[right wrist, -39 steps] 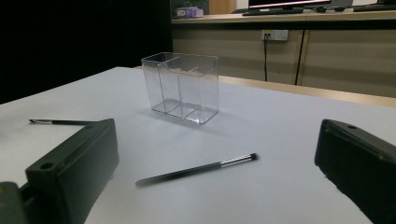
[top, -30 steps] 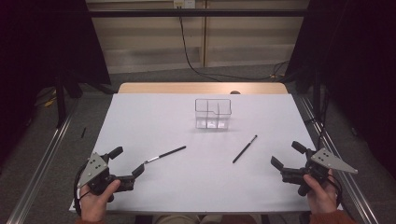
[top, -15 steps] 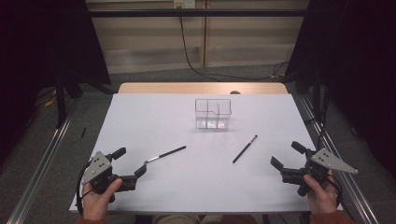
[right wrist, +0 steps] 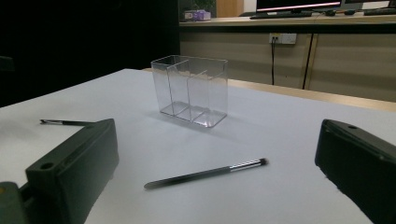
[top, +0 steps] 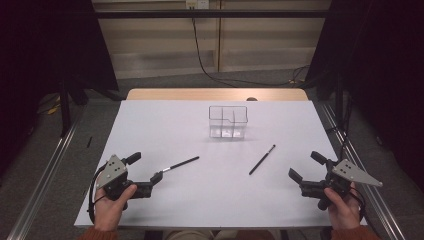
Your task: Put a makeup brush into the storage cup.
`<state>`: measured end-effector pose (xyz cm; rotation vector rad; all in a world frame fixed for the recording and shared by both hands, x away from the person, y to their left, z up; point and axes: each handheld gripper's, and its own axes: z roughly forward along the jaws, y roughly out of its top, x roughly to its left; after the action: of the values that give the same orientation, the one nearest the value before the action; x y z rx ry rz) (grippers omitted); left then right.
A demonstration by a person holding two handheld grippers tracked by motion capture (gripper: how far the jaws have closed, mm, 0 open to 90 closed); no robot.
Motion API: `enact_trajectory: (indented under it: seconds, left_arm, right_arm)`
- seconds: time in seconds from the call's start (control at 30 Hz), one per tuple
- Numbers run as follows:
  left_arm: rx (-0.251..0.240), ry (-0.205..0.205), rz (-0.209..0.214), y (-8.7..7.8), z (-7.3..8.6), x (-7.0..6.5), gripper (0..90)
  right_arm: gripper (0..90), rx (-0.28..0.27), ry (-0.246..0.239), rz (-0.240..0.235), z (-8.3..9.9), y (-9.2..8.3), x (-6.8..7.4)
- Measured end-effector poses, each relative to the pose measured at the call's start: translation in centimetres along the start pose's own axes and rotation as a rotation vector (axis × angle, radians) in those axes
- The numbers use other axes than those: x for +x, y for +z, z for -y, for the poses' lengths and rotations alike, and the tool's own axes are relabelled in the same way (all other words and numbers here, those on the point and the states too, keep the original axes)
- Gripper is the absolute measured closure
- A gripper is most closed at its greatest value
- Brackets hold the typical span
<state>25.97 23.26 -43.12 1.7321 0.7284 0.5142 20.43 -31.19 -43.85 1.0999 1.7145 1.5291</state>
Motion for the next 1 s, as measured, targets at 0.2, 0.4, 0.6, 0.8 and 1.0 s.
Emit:
enact_trajectory:
  seconds: [0.2, 0.4, 0.6, 0.8, 1.0]
  left_arm:
    - [0.009, 0.011, 0.009, 0.4, -0.8, 0.1, 3.8]
    - [0.012, 0.005, 0.008, 1.0, -1.2, 0.4, 3.8]
    - [0.012, 0.002, 0.026, 1.4, -1.4, 0.6, 3.8]
    - [0.032, -0.020, 0.028, 2.3, -1.5, 1.2, 3.8]
    - [0.027, -0.003, 0.026, 3.3, -2.1, 1.6, 3.7]
  right_arm:
    - [0.0, 0.003, 0.000, -0.004, 0.0, 0.0, 0.0]
    - [0.0, 0.001, 0.003, -0.008, 0.0, 0.0, -0.1]
    - [0.0, 0.003, 0.003, -0.011, 0.0, 0.1, 0.0]
    - [0.0, 0.005, 0.001, -0.013, 0.0, 0.1, 0.0]
    - [0.0, 0.005, -0.002, -0.014, 0.0, 0.2, 0.0]
